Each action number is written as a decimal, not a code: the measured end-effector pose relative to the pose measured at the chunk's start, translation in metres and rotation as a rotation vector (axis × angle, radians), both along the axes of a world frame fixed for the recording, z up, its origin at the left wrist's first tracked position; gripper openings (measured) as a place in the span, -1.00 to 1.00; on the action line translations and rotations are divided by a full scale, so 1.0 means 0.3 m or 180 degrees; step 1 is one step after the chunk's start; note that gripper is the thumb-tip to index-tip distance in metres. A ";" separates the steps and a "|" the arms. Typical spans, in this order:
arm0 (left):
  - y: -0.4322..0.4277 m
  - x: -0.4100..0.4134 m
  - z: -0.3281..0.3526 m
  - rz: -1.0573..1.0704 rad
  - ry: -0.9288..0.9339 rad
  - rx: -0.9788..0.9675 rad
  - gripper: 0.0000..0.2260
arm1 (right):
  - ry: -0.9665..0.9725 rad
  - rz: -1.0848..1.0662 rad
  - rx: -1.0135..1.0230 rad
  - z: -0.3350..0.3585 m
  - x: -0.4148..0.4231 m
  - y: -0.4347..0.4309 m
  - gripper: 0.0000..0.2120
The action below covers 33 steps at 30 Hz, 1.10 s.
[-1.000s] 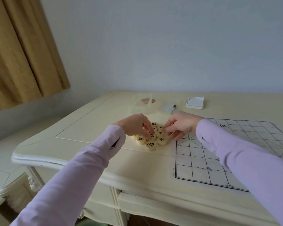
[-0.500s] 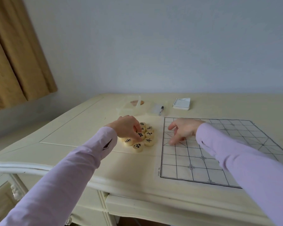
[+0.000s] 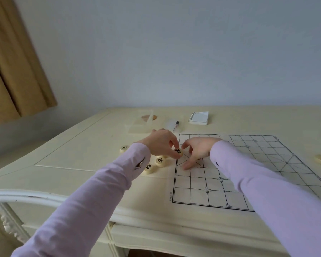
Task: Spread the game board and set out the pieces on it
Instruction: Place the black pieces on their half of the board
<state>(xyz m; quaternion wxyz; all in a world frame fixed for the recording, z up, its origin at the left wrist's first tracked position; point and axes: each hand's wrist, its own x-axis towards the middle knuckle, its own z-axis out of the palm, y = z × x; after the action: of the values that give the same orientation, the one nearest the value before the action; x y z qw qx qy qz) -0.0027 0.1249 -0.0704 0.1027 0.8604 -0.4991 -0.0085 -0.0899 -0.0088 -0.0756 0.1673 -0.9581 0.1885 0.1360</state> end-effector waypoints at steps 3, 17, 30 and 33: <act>-0.012 0.003 -0.014 -0.0024 -0.0044 0.0155 -0.66 | 0.0010 0.0036 -0.0086 0.009 -0.004 0.007 -0.14; 0.210 0.175 0.006 0.0698 -0.0152 -0.0399 -0.77 | -0.1113 -0.0157 -0.0091 0.092 0.033 0.090 -0.52; 0.344 0.206 0.012 0.0576 0.0342 -0.0089 -0.84 | -0.0947 0.0086 0.0017 0.038 0.166 0.185 -0.65; 0.321 0.218 0.019 0.0693 0.0202 -0.0336 -0.79 | -0.0812 0.0056 0.0007 0.036 0.167 0.192 -0.63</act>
<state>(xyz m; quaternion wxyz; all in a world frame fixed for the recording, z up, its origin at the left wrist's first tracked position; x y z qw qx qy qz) 0.0626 0.2212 -0.0647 0.1639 0.9022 -0.3990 0.0017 -0.0399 0.0488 -0.0650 0.1898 -0.9690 0.1572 0.0147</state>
